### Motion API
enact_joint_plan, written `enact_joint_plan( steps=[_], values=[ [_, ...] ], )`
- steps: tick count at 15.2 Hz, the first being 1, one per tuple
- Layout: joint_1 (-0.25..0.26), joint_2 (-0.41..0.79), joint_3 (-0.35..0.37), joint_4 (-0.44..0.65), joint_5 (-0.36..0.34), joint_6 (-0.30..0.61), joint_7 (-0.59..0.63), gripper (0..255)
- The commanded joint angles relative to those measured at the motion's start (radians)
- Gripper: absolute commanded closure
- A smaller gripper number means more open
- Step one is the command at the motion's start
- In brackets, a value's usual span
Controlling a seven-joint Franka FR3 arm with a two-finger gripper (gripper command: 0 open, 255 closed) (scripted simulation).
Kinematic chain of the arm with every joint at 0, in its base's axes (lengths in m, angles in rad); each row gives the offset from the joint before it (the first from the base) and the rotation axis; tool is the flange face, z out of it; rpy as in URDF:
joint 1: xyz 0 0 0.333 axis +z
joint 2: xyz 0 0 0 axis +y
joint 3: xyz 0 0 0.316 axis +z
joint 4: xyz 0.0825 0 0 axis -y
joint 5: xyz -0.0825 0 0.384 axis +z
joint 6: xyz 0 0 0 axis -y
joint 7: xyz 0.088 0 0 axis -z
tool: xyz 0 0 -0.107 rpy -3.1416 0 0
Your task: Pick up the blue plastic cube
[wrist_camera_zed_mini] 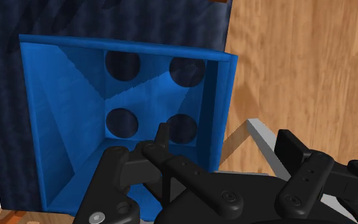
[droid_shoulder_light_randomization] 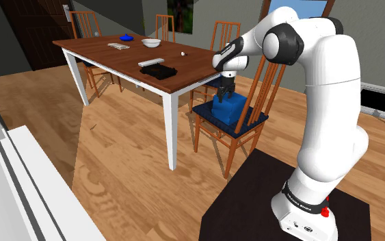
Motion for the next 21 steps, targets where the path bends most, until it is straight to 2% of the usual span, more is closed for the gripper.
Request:
enact_joint_plan(
  steps=[1, 3, 4, 13, 21],
  values=[
    [-0.002, 0.014, 0.003, -0.007, 0.006, 0.021, -0.003, 0],
    [-0.003, 0.018, 0.005, -0.009, 0.008, 0.027, -0.004, 0],
    [-0.003, 0.018, 0.004, -0.009, 0.008, 0.026, -0.005, 255],
    [-0.003, 0.018, 0.005, -0.009, 0.008, 0.026, -0.004, 255],
    [0.006, -0.036, -0.008, 0.024, -0.016, -0.058, 0.010, 255]
  ],
)
